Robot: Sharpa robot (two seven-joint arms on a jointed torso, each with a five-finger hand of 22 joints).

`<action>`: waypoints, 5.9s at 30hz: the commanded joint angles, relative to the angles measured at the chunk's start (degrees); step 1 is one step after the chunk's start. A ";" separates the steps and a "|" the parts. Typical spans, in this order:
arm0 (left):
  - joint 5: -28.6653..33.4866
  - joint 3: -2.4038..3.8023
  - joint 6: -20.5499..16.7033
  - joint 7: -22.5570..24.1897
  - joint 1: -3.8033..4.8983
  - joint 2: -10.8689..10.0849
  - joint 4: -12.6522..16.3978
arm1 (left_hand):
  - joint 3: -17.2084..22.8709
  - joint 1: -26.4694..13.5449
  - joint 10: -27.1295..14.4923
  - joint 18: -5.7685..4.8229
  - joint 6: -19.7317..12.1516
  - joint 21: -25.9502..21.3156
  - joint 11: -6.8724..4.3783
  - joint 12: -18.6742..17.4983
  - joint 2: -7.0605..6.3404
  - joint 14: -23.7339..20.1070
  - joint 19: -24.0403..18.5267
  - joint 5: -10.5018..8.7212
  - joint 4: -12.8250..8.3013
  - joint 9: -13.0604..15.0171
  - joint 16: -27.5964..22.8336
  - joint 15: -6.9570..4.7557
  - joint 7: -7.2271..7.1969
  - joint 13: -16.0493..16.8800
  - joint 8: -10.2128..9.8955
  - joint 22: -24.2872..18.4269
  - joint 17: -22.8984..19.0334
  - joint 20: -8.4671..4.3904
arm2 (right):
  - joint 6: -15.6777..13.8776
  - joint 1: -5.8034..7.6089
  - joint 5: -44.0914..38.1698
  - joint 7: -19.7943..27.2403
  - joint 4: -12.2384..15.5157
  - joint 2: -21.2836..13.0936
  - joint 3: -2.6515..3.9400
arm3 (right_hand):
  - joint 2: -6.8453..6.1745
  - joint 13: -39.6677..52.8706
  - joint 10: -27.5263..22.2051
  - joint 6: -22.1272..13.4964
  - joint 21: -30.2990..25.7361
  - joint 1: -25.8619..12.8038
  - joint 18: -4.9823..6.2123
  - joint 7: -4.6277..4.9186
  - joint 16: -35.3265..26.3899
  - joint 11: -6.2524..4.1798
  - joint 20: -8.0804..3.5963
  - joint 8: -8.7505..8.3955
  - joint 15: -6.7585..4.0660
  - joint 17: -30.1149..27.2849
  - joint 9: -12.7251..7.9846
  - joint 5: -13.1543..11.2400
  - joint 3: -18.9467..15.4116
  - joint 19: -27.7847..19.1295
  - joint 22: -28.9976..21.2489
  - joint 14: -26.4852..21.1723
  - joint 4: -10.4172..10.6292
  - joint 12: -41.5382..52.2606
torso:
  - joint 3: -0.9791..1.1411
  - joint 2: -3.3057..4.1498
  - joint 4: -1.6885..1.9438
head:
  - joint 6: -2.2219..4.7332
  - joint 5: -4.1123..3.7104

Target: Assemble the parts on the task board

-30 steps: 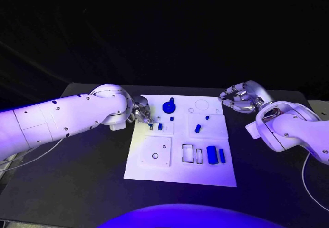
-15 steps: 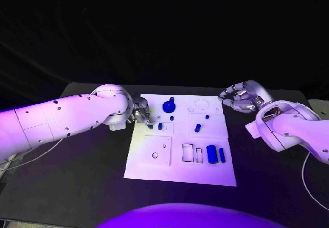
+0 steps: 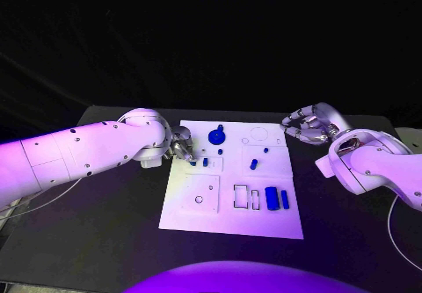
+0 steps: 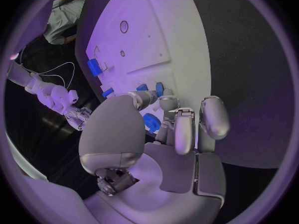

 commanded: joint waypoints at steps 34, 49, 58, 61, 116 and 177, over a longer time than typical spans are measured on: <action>1.81 -0.06 -0.46 -0.19 -0.10 0.13 0.04 | 6.70 -6.18 3.63 -0.89 3.14 1.30 -1.55 1.74 -0.78 4.14 1.66 5.46 -7.35 1.20 0.98 -1.80 -2.20 2.41 0.54 2.32 7.14 -1.38 | 0.52 -0.03 -0.39 0.37 0.01 -0.03 0.00 | -0.35 5.50 -0.02 -0.27 -0.34 -0.32 0.31 -0.02 -0.23 -0.30 -0.30 0.29 -0.34 11.68 -0.09 0.21 0.29 4.72 13.49 5.20 -0.09 -0.06 | -0.01 0.04 0.01 | -0.19 -0.11; 2.04 -0.06 0.62 -0.29 -0.09 0.38 -0.14 | 4.68 -8.04 4.04 -1.08 3.91 1.66 -1.86 2.18 -0.98 4.31 2.16 5.20 -5.86 1.44 1.31 -2.05 -2.59 3.04 0.50 3.20 7.93 -1.64 | 0.41 -0.03 -0.36 0.45 0.07 -0.13 0.00 | -0.62 5.43 -0.07 -0.29 -0.40 -0.51 0.33 -0.01 -0.29 -0.29 -0.31 0.40 -0.34 11.58 -0.14 0.31 0.70 4.70 13.47 5.17 -0.09 -0.13 | -0.01 0.02 -0.05 | -0.50 -0.15; 2.10 -0.07 1.11 -0.31 -0.09 0.55 -0.32 | 3.49 -8.86 4.13 -1.13 4.32 1.74 -1.99 2.23 -1.30 4.39 2.29 5.15 -5.20 1.49 1.47 -2.16 -2.75 3.09 0.41 3.43 8.29 -1.76 | 0.29 -0.03 -0.33 0.49 0.14 -0.22 0.00 | -0.62 5.43 -0.07 -0.29 -0.40 -0.51 0.33 -0.01 -0.29 -0.29 -0.31 0.40 -0.34 11.58 -0.14 0.31 0.70 4.70 13.47 5.17 -0.09 -0.13 | 0.00 -0.02 0.01 | -0.55 -0.20; 2.10 -0.07 1.10 -0.31 -0.09 0.62 -0.46 | 3.27 -9.02 4.13 -1.12 4.40 1.72 -2.01 2.20 -1.29 4.39 2.26 5.10 -5.04 1.50 1.48 -2.18 -2.77 3.04 0.40 3.37 8.29 -1.78 | 0.28 -0.03 -0.33 0.49 0.16 -0.24 0.00 | -0.62 5.43 -0.07 -0.29 -0.40 -0.51 0.33 -0.01 -0.29 -0.29 -0.31 0.40 -0.34 11.58 -0.14 0.31 0.70 4.70 13.47 5.17 -0.09 -0.13 | 0.02 -0.03 -0.01 | -0.53 -0.16; 2.13 -0.07 0.62 -0.46 -0.10 1.19 -2.58 | -5.10 -12.97 3.76 -1.27 5.52 1.82 -2.06 1.66 -1.44 4.38 2.60 4.90 0.60 2.18 1.57 -2.26 -2.85 2.35 0.06 4.03 8.44 -1.94 | -0.28 -0.03 0.15 1.13 0.02 -0.28 0.00 | -1.06 4.98 -0.47 -0.58 -0.93 -2.04 0.46 0.06 -0.47 -0.20 -0.27 0.47 -0.27 11.27 -0.25 0.21 0.81 4.44 13.18 5.09 0.15 -0.68 | -0.07 -0.01 -0.02 | -0.52 -0.42; -21.65 -0.43 -20.54 32.30 -2.77 6.53 -5.75 | -11.97 11.34 -20.93 3.74 -1.98 -17.16 7.29 -39.81 -3.92 -6.91 -12.24 0.30 -6.60 -16.61 -12.22 5.61 4.87 -37.16 -25.97 -23.74 -22.52 4.59 | -0.06 -0.28 1.22 2.28 -0.97 0.36 -0.10 | -1.87 -11.13 -11.79 -2.20 -13.89 -3.03 3.35 -0.01 -7.73 -0.40 -0.57 1.54 -0.60 1.07 -0.28 -0.15 3.71 -1.38 5.88 2.02 -0.14 -19.95 | -0.07 0.11 -0.07 | 1.06 -1.35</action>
